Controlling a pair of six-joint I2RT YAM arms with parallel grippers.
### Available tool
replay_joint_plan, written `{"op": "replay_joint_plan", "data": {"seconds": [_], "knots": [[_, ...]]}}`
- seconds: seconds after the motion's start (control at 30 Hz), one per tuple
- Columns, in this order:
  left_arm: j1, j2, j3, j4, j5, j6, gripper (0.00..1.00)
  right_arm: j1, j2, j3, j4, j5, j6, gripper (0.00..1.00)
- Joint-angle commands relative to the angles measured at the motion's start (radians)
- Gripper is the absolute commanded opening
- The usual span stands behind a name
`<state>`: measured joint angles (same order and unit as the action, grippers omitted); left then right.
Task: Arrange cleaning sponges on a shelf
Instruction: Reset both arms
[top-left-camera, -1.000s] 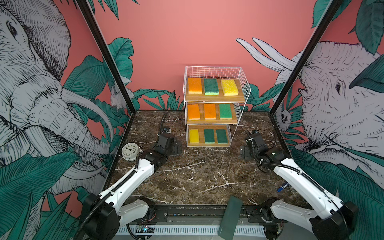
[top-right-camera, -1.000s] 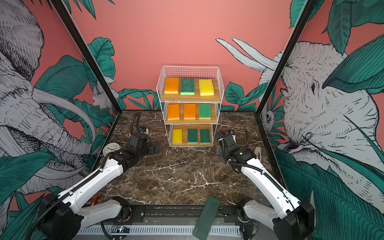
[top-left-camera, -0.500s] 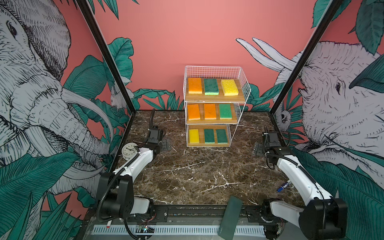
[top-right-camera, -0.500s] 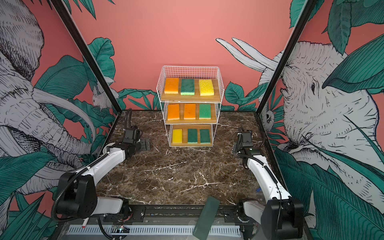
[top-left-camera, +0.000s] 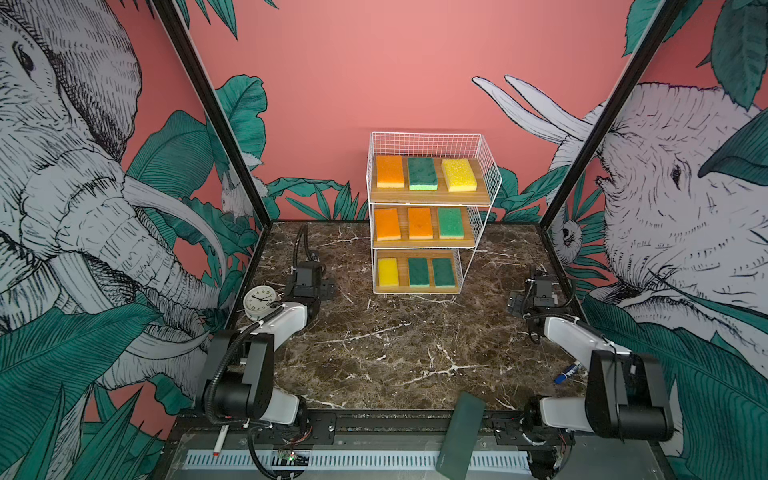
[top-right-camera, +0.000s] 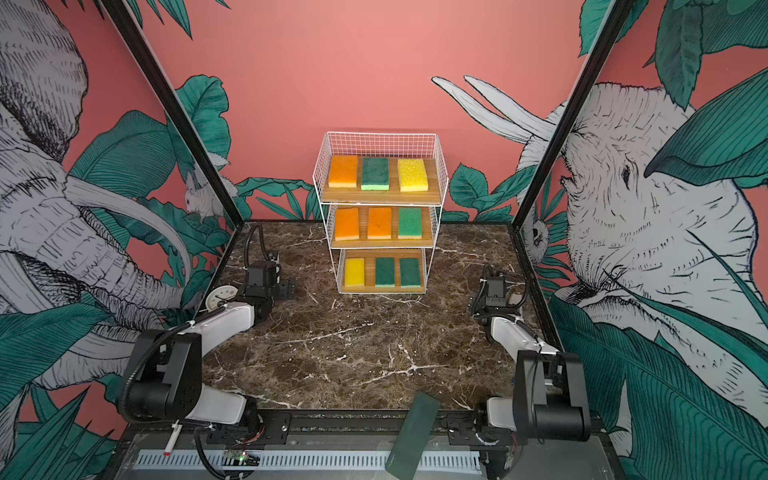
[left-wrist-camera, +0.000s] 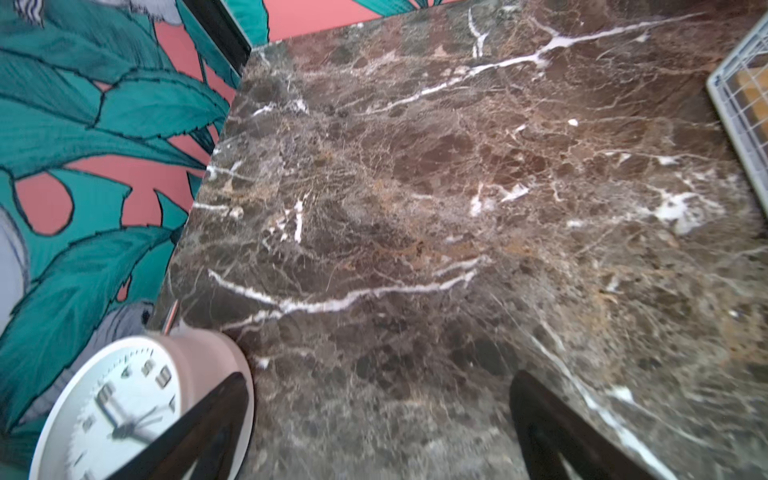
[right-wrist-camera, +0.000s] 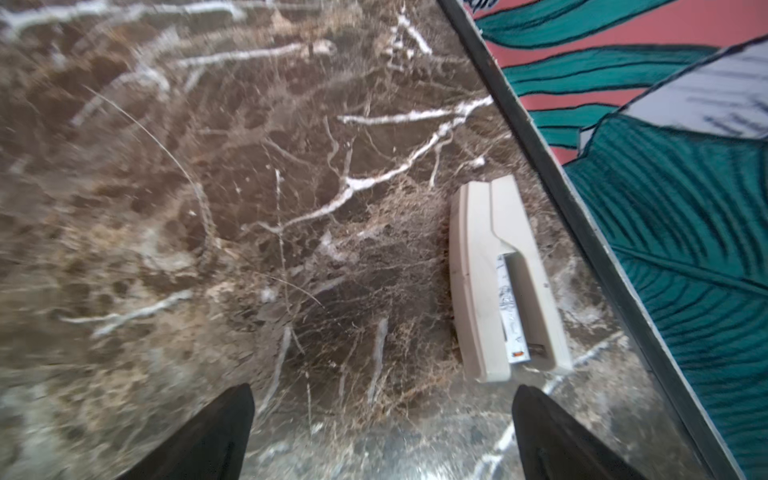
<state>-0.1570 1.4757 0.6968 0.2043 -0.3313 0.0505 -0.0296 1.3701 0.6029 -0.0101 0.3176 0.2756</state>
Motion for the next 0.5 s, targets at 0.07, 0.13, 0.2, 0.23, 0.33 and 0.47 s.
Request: {"op": "replay_joint_plan", "data": {"seconds": [0.07,0.13,0.2,0.23,0.33,0.47], "knots": [[0.036,0.045,-0.074,0.240,0.009,0.035,1.00,-0.020,0.018,-0.042,0.287,-0.012,-0.077,1.00],[0.062,0.033,-0.126,0.362,0.049,0.044,0.99,-0.023,0.017,-0.082,0.405,-0.035,-0.087,1.00],[0.101,0.032,-0.149,0.388,0.140,0.022,1.00,-0.024,0.022,-0.107,0.483,-0.056,-0.091,1.00],[0.112,0.041,-0.180,0.460,0.161,0.021,1.00,-0.024,0.025,-0.116,0.518,-0.071,-0.093,1.00],[0.111,0.042,-0.257,0.586,0.219,0.041,1.00,-0.023,0.034,-0.150,0.632,-0.136,-0.113,0.99],[0.111,0.088,-0.314,0.740,0.212,0.041,0.99,-0.023,0.083,-0.238,0.881,-0.184,-0.155,0.99]]}}
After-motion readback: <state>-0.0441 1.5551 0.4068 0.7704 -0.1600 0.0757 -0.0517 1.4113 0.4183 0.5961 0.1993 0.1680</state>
